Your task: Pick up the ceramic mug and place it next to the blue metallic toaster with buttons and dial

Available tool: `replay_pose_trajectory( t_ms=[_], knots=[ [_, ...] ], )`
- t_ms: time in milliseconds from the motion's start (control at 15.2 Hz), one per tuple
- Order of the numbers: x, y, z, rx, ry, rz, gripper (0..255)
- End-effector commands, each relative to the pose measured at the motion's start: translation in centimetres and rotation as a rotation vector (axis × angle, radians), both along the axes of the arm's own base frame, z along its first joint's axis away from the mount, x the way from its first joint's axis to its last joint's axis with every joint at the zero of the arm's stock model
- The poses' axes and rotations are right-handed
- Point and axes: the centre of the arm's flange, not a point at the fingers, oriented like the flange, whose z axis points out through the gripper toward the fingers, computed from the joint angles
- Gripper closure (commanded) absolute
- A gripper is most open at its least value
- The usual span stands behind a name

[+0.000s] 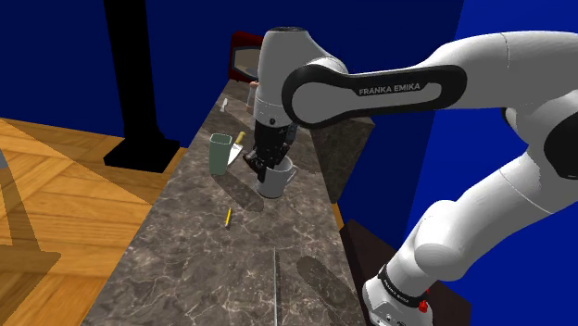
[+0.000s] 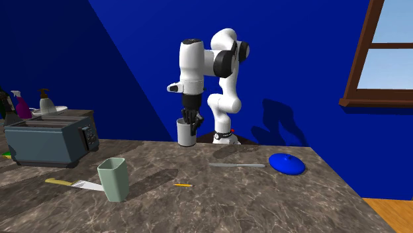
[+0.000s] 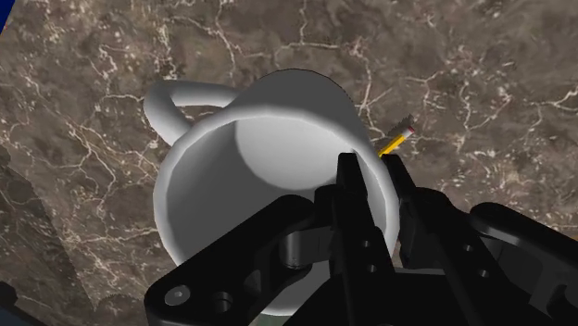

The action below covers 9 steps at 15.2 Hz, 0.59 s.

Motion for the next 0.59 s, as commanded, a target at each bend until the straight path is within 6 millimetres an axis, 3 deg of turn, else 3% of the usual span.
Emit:
replay_pose_trajectory(
  t_ms=[0,528],
  knots=[
    [-0.1,0.0,1.2,0.000,0.000,0.000,255],
    [-0.1,0.0,5.4,0.000,0.000,0.000,255]
  ],
)
